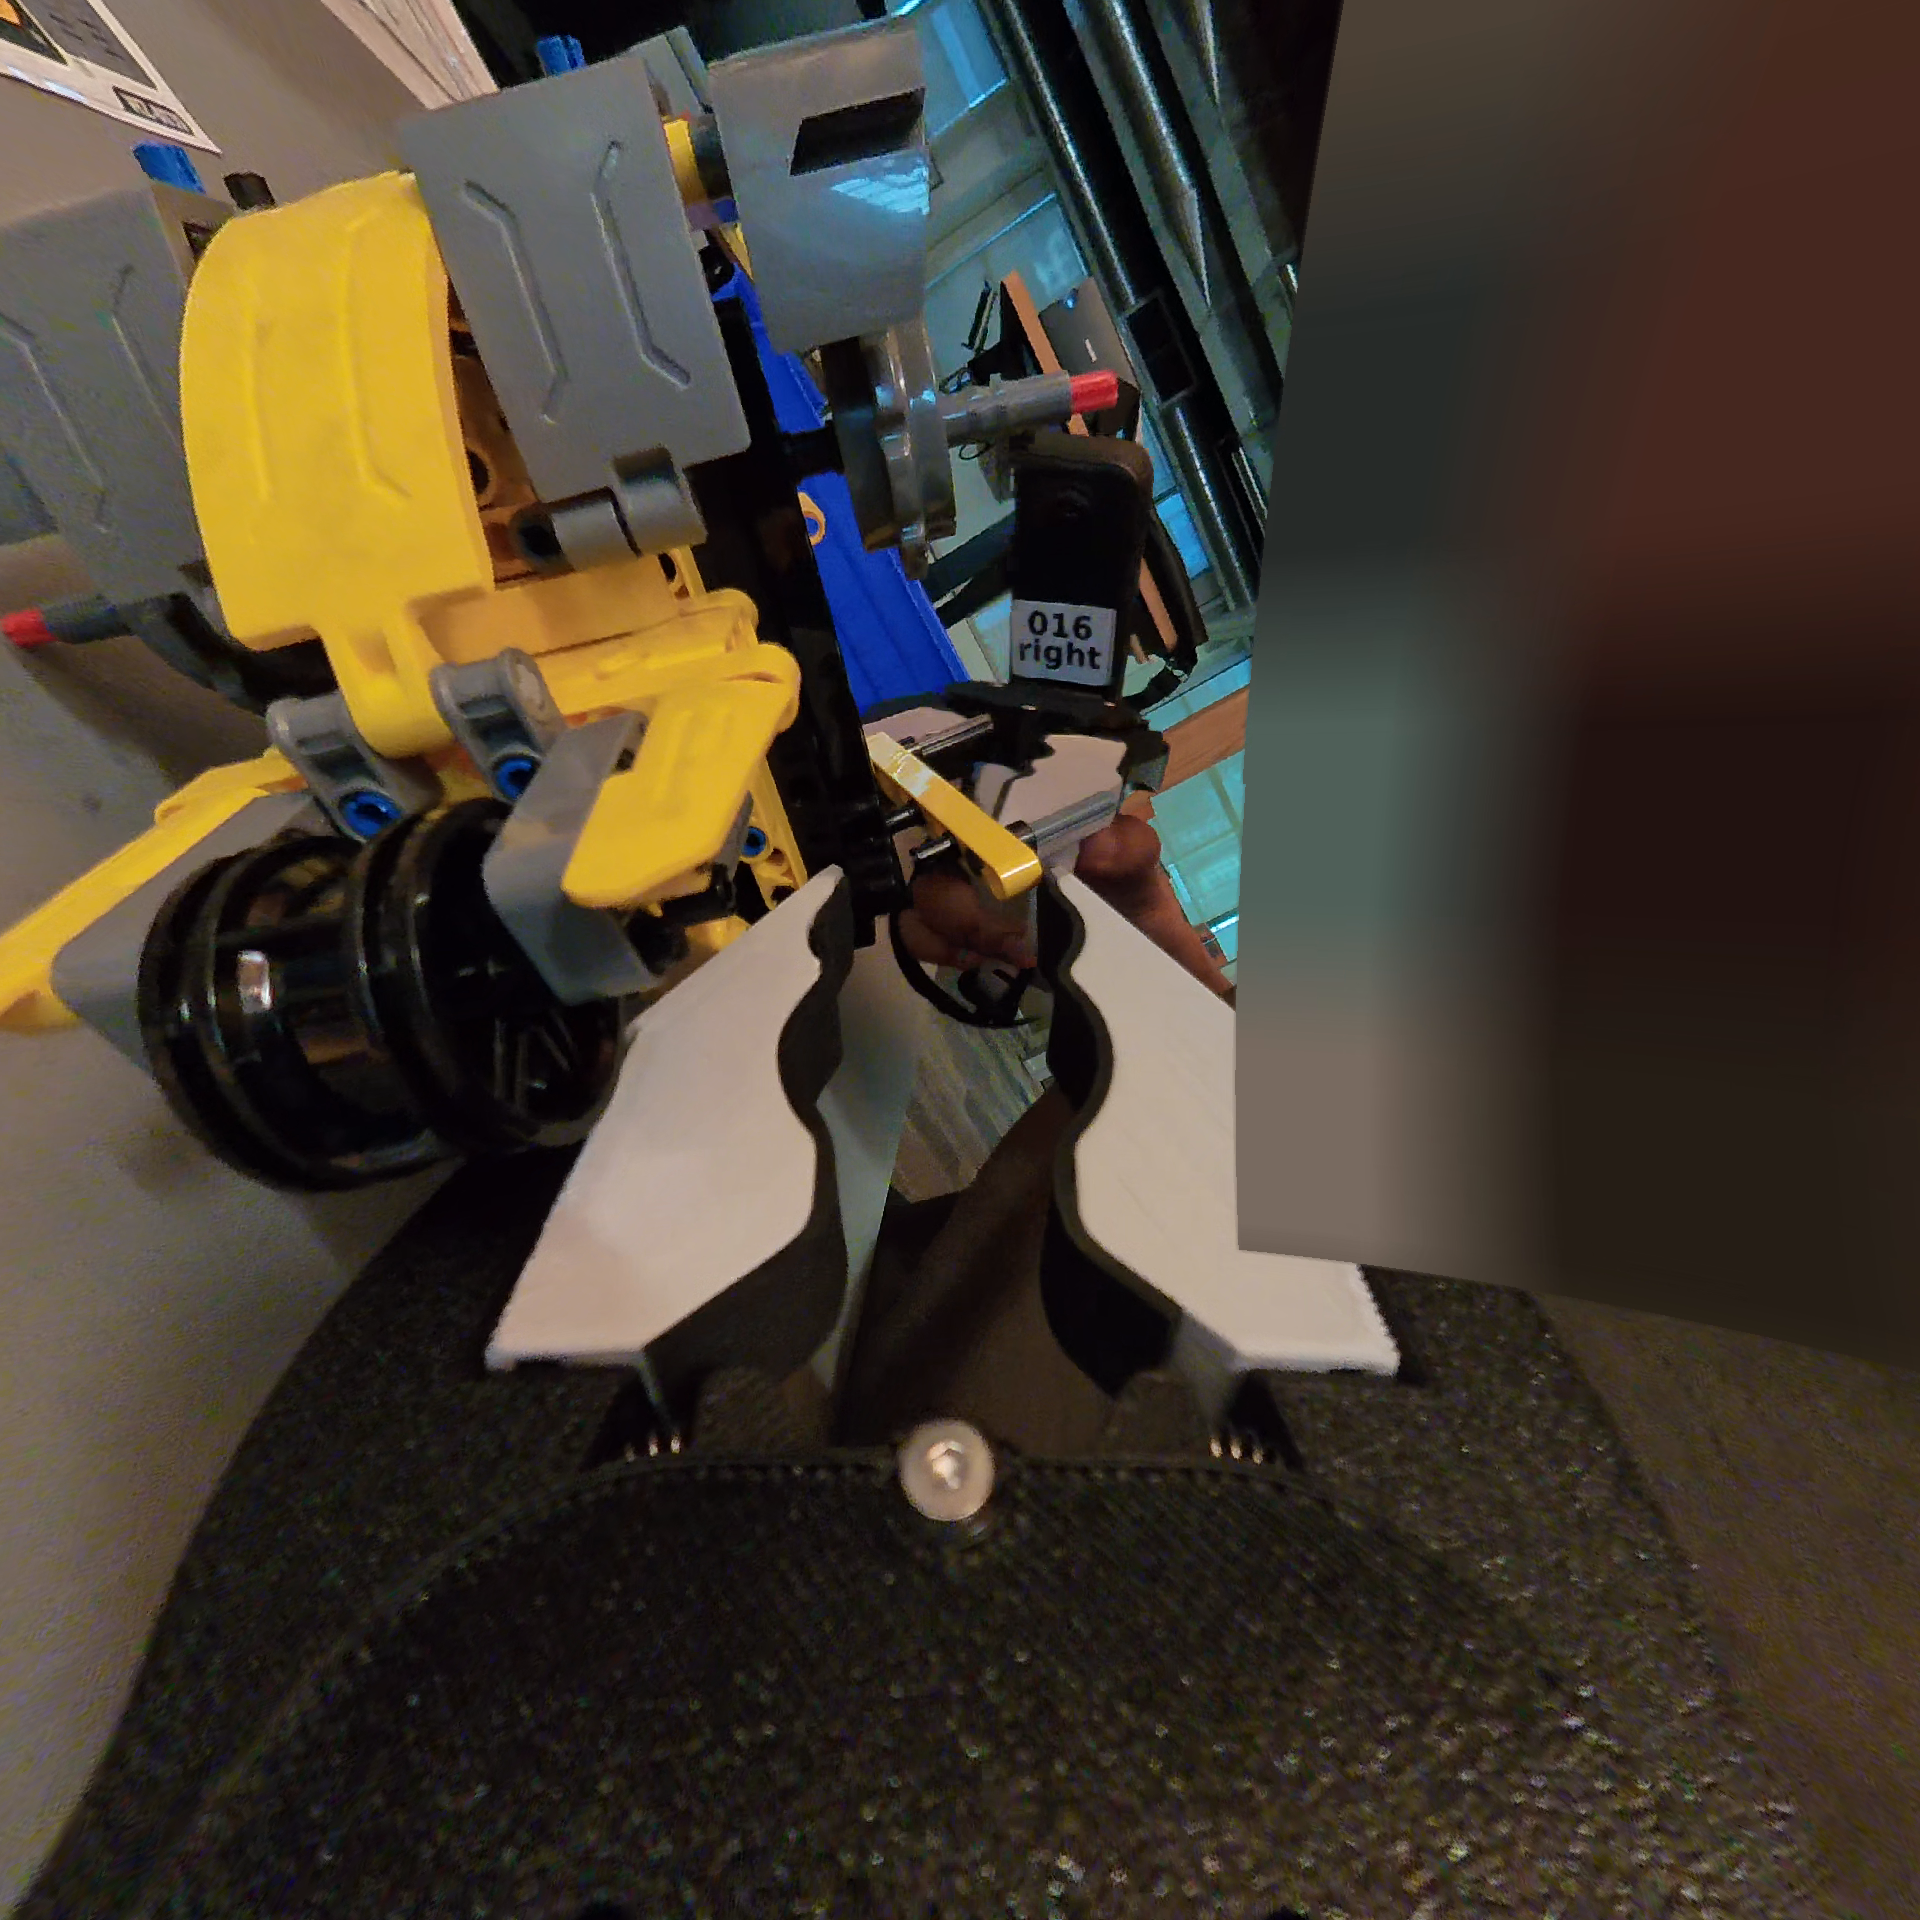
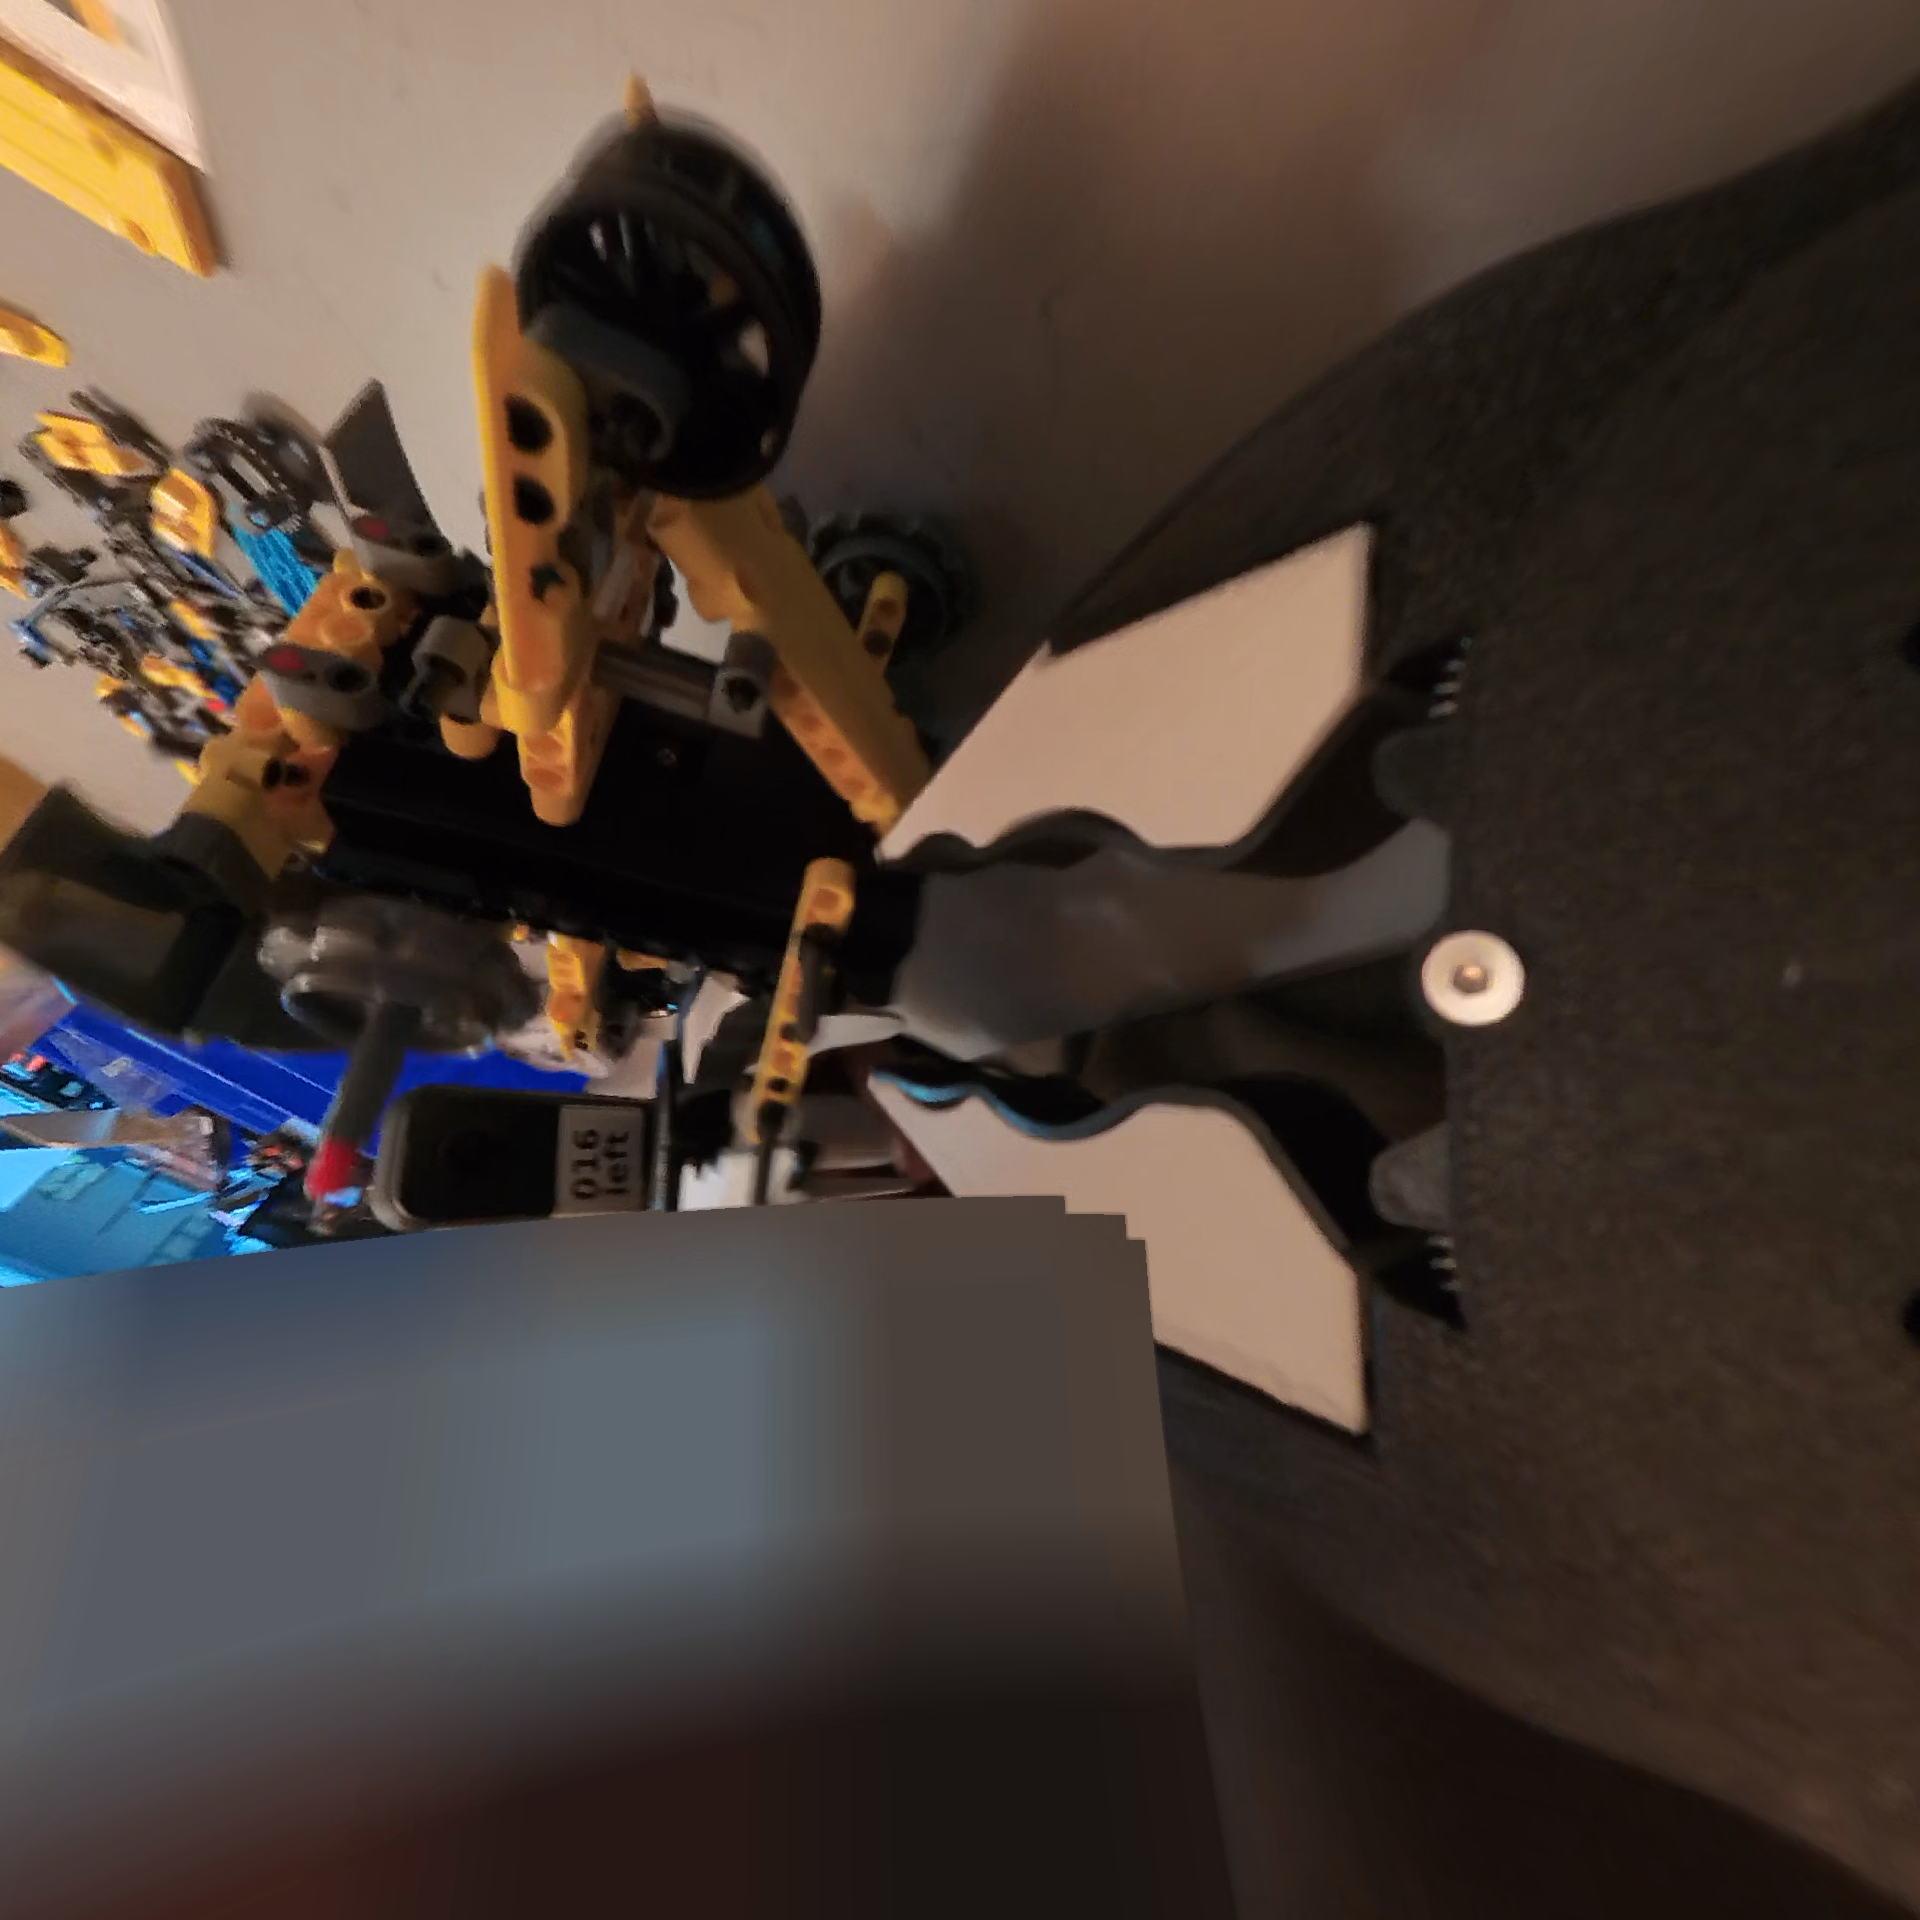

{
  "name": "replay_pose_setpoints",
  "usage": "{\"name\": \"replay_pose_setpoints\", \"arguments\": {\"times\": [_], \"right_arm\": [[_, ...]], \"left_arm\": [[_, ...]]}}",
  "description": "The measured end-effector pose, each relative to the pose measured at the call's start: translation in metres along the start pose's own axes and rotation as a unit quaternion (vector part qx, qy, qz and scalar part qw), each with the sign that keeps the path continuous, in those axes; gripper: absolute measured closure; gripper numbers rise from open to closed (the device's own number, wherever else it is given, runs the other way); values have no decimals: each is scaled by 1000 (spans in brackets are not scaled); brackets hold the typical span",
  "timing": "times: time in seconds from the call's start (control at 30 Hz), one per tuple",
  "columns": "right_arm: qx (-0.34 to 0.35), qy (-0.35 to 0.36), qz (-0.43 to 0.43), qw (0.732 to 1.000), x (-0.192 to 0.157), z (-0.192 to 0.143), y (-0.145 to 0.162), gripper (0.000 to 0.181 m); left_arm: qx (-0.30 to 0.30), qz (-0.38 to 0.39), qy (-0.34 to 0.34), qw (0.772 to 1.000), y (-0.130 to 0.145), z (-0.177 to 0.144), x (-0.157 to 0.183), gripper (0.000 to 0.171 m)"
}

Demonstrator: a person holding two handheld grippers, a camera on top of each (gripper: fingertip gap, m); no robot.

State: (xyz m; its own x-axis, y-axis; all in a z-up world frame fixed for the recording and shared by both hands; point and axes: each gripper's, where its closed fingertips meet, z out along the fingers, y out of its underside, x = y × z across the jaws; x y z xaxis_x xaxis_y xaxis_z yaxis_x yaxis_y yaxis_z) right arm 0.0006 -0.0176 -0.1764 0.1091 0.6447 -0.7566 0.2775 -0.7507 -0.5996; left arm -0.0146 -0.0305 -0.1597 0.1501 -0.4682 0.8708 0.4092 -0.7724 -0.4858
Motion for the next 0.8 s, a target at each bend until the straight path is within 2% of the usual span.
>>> {"name": "replay_pose_setpoints", "arguments": {"times": [0.17,0.3,0.37,0.47,0.57,0.7,0.8], "right_arm": [[52,71,-141,986,-3,-38,-29,157],[-7,90,-297,951,-23,-30,-32,157],[-55,94,-366,924,-27,-20,-25,157],[-113,116,-479,863,-20,-11,-21,158],[-155,113,-554,810,-16,-4,-21,158],[-196,100,-615,757,-16,9,-18,158],[-211,96,-640,733,-17,17,-16,164]], "left_arm": [[4,0,3,1000,-1,0,0,139],[8,3,4,1000,-2,0,-1,139],[10,4,6,1000,-3,0,-1,140],[16,6,9,1000,-4,1,-2,141],[20,10,14,1000,-6,2,-4,141],[21,20,17,999,-6,2,-4,142],[20,25,21,999,-7,2,-5,142]]}}
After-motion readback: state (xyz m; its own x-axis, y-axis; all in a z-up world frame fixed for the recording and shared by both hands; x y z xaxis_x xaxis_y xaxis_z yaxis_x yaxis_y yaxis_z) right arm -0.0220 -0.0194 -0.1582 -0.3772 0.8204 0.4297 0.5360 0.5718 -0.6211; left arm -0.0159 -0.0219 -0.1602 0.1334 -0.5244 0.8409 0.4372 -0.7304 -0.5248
